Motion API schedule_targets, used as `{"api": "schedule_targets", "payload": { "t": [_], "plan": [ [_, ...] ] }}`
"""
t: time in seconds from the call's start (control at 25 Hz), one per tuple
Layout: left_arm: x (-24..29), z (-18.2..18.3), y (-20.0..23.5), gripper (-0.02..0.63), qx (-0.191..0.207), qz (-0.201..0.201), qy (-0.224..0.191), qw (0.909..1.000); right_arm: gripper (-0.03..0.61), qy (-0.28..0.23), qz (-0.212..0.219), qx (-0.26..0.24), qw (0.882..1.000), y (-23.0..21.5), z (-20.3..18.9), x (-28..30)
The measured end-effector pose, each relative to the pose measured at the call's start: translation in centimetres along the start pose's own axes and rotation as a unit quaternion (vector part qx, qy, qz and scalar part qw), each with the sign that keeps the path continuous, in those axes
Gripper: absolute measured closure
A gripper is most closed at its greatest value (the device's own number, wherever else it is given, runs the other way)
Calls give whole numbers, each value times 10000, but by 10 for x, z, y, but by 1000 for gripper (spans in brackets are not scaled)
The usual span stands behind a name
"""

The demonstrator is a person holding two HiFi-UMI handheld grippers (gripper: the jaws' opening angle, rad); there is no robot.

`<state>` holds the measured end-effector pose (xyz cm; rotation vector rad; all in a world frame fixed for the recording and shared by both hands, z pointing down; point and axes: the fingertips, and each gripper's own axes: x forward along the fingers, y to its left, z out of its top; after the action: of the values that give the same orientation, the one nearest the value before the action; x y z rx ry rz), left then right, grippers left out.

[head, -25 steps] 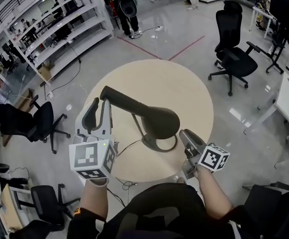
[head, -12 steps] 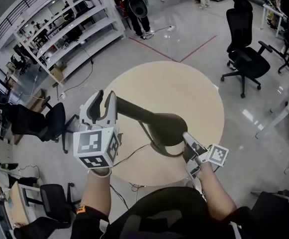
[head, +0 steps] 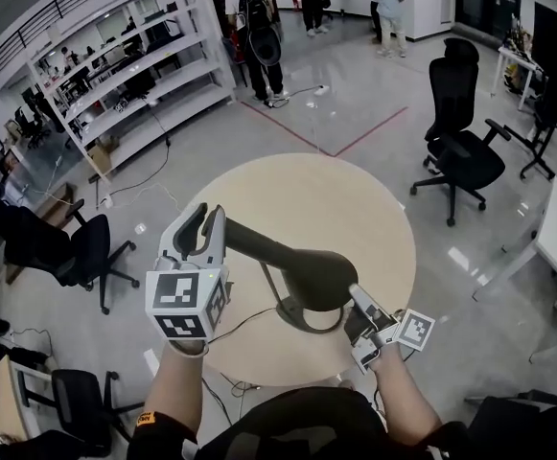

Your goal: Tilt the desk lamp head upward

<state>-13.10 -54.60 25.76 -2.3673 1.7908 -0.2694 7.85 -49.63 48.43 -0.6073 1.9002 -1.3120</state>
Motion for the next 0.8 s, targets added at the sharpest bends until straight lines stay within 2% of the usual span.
{"api": "schedule_targets", "payload": {
  "t": [0.12,0.2,0.36,0.56,0.64,0.8],
  "plan": [
    [-2,-8,8,486,-164,-4,-10,9999,448,-78,80,-219,9997,22,12,-6],
    [-2,-14,13,513,-221,26,31,9997,448,-117,213,-426,9988,43,21,-8],
    [1,-32,25,534,-444,72,165,9989,448,-17,420,-1164,9923,94,43,-6],
    [1,-55,35,537,-806,-49,407,9959,448,336,513,-2057,9767,161,54,10],
    [3,-63,34,563,-828,-112,531,9951,448,498,587,-2369,9685,188,52,20],
    [8,-76,36,566,-842,-166,781,9932,448,813,485,-2997,9493,227,49,41]
  ]
}}
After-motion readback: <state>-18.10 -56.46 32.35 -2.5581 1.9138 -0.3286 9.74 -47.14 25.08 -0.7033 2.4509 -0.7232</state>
